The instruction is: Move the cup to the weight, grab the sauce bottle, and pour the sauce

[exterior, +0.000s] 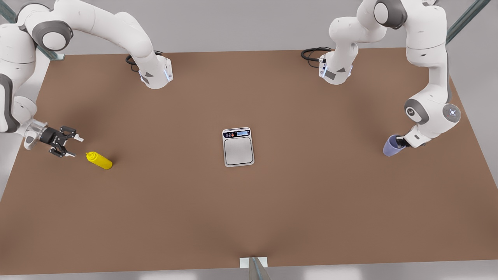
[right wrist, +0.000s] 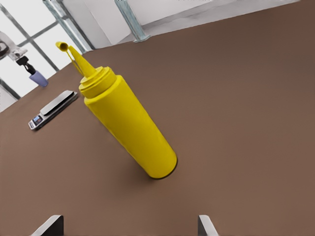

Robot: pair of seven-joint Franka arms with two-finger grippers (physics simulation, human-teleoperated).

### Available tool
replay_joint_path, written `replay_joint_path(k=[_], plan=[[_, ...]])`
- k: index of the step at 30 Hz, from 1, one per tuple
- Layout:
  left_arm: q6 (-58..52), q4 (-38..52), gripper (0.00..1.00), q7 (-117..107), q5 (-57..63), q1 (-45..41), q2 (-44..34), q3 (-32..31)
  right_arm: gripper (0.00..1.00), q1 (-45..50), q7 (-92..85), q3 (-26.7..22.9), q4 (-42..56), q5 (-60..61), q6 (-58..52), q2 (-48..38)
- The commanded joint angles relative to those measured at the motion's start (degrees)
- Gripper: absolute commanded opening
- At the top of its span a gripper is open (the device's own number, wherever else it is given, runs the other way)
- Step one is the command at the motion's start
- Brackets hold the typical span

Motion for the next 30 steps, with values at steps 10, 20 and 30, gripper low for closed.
replay_joint_path(k=[10, 20, 30], plan=[[-6.5, 6.3, 0.23, -20.5, -11.5, -12.9, -1.5, -3.1, 1.00, 1.4, -21.1, 0.5, -1.1, 4.4, 0.5, 0.9], [-6.7, 15.8, 0.23, -66.0, -11.1, -44.5, 3.5, -3.1, 1.00, 4.2, -24.6, 0.5, 0.9, 4.5, 0.2, 5.0], [-11.5, 32.8, 0.23, -92.7, -10.1, -56.5, 14.3, -6.1, 1.00, 7.4, -24.6, 1.4, 1.9, 5.6, 0.2, 7.2]])
